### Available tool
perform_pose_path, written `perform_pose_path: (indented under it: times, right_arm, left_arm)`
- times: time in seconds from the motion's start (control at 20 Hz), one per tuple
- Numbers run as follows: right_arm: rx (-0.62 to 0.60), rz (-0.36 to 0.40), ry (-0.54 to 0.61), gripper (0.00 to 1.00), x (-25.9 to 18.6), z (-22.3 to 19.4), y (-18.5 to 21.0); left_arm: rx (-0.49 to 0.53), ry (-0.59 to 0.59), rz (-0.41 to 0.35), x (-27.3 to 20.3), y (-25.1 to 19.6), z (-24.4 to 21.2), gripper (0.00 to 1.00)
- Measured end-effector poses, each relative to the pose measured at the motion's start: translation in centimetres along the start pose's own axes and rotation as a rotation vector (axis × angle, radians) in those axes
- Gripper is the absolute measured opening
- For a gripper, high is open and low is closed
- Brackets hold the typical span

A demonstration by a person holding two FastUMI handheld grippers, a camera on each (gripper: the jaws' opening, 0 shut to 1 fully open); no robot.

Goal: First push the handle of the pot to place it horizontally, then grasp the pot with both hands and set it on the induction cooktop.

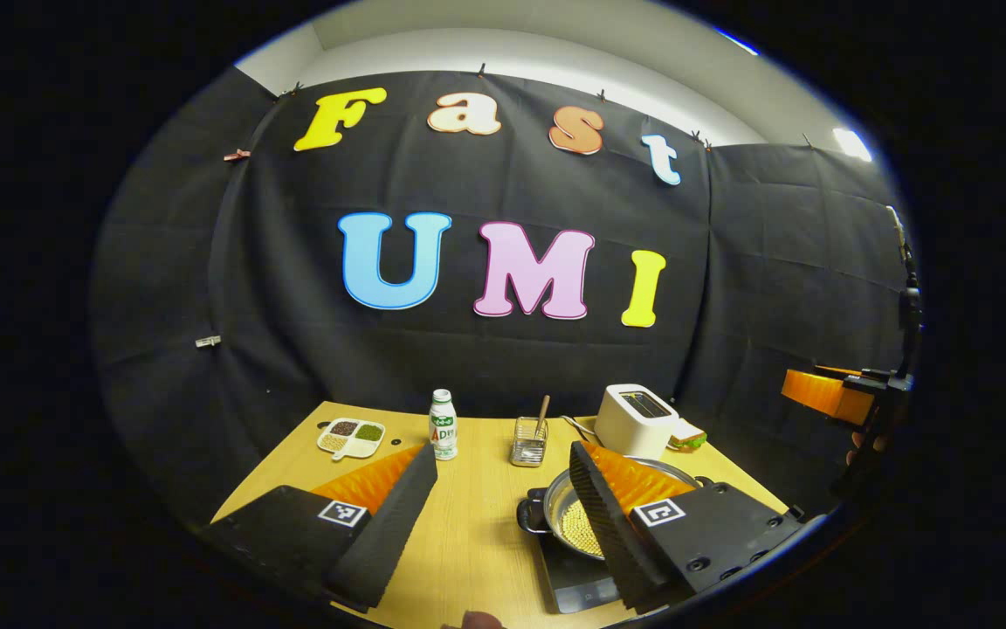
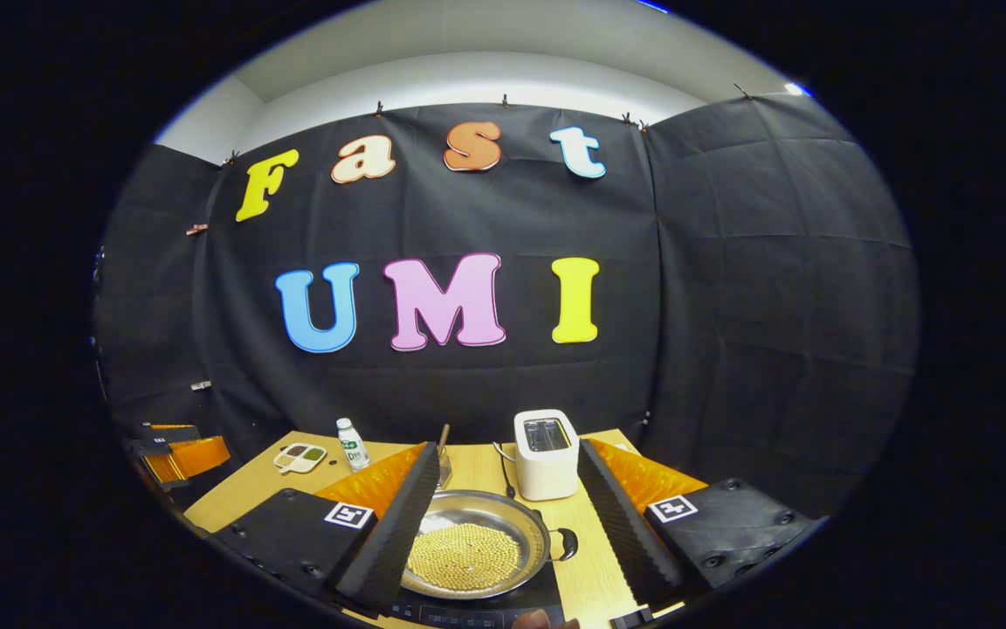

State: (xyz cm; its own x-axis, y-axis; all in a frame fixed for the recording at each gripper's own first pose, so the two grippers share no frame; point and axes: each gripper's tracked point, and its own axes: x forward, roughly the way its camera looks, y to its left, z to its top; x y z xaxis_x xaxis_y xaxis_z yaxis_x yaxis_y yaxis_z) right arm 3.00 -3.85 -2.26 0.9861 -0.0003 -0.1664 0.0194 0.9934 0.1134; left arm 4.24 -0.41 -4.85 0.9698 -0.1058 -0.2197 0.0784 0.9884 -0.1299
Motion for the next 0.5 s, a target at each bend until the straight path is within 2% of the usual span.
perform_pose_path:
  times: [0.2, 0.45, 0.5]
  right_arm:
    - [0.001, -0.009, -0.067, 0.98, -2.0, 1.9, 0.8]
    - [-0.014, 0.007, -0.070, 0.98, -3.1, 1.7, 1.9]
    - [-0.012, 0.009, -0.073, 0.98, -3.2, 1.9, 2.0]
  left_arm:
    - [0.017, -0.051, 0.056, -2.3, 1.8, 1.2, 0.95]
    - [0.004, -0.069, 0.047, -3.4, 1.4, 1.2, 0.97]
    - [0.001, -0.072, 0.051, -3.4, 1.5, 1.2, 0.95]
